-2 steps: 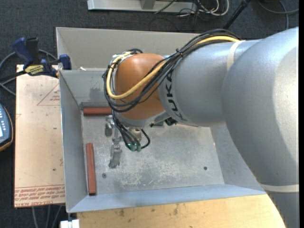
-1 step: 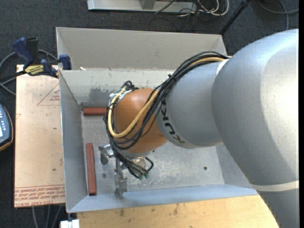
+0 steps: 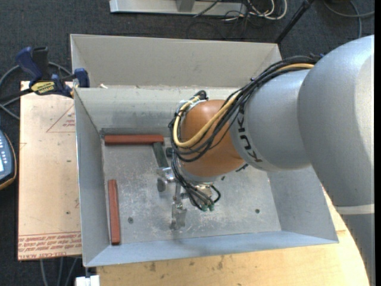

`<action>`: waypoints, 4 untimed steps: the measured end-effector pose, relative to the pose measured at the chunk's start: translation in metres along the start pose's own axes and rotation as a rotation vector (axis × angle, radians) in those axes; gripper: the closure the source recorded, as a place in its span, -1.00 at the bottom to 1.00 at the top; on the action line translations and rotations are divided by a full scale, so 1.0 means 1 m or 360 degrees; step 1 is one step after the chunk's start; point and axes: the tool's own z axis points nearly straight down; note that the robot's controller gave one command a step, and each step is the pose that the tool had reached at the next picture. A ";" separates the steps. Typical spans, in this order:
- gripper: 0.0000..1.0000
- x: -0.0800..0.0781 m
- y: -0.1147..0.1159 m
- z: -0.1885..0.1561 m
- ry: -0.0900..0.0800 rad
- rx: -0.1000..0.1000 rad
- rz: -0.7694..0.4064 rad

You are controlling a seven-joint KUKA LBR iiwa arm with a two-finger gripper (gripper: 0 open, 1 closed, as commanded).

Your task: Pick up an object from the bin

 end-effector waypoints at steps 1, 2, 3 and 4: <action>-1.00 -0.084 0.012 -0.075 -0.0017 -0.0003 -0.0679; -1.00 -0.112 -0.068 -0.009 0.0003 -0.0003 -0.1145; -1.00 -0.081 -0.167 0.020 0.0002 -0.0002 -0.1226; -1.00 -0.091 -0.252 0.022 0.0011 -0.0010 -0.1399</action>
Offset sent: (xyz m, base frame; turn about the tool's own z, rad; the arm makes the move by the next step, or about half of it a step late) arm 0.0777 0.0254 0.0721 -0.4286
